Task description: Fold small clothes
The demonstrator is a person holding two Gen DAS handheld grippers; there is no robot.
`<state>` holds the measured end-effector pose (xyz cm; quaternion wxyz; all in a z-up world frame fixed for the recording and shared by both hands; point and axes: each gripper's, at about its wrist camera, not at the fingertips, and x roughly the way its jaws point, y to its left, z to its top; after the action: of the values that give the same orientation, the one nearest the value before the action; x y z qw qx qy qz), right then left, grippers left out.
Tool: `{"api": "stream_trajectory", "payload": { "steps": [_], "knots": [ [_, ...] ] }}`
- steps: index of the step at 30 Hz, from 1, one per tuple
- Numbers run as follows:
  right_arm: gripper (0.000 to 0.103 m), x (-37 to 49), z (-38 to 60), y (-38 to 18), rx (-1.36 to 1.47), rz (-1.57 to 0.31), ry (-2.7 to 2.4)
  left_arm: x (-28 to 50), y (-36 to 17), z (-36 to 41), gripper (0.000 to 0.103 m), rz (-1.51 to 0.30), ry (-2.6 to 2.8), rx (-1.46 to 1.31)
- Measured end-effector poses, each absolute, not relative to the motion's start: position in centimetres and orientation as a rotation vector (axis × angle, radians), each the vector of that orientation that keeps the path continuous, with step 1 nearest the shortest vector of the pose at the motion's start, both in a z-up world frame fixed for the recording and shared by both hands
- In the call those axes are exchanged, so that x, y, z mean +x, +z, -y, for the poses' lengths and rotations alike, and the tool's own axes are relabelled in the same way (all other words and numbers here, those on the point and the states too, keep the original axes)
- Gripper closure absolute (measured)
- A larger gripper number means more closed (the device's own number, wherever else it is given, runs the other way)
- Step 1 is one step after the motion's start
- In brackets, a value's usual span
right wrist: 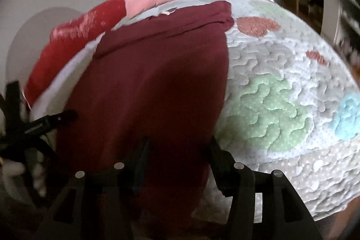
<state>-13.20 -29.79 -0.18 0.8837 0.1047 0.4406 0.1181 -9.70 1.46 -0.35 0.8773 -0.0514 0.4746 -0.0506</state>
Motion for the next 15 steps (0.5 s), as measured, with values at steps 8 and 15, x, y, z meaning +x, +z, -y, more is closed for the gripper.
{"api": "stream_trajectory", "payload": {
  "steps": [8,15],
  "knots": [
    [0.096,-15.2,33.2,0.5,0.159,-0.899,0.116,-11.2,1.3,-5.0,0.093,-1.005,-0.061,-0.24],
    [0.095,-17.0,35.4,0.5,0.235,-0.91,0.119,-12.7,2.1,-7.7,0.093,-0.946,-0.026,-0.344]
  ]
}}
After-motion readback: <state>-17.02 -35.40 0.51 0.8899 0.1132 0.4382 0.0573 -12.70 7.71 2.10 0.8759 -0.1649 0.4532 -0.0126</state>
